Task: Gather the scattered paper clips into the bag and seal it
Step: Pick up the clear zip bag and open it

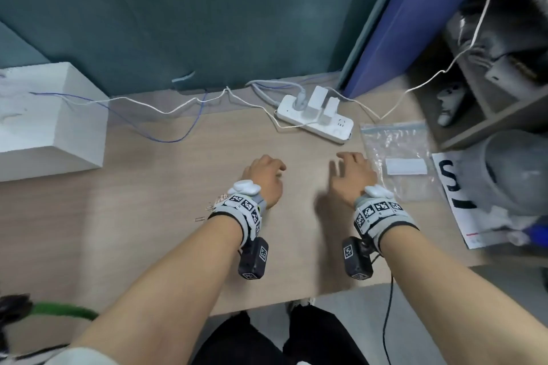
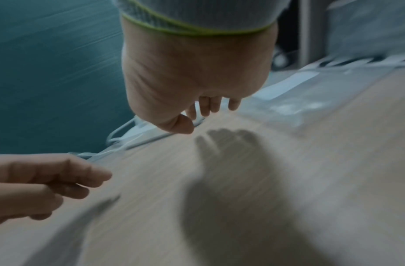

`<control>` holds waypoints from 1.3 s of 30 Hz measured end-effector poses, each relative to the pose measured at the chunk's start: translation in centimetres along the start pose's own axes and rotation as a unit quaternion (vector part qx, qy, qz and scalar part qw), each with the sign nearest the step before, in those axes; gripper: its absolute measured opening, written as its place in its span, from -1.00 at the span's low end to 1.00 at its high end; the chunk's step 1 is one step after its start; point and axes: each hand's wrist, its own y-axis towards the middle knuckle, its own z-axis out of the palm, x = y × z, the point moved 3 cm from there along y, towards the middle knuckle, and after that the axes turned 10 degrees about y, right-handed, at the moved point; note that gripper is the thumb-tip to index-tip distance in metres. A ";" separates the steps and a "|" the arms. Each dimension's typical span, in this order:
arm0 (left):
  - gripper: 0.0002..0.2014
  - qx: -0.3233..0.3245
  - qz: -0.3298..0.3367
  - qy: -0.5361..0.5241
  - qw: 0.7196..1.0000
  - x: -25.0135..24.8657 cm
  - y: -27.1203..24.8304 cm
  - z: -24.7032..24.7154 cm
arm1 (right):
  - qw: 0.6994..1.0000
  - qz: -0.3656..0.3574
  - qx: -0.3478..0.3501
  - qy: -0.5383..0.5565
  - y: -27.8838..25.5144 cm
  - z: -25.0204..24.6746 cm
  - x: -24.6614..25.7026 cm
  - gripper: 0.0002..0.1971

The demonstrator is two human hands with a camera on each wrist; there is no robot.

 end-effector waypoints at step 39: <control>-0.90 0.147 -0.066 -0.282 0.946 -6.1 -3.3 0.0 | 0.956 0.035 0.131 0.260 -4.4 0.6 1.1 -0.87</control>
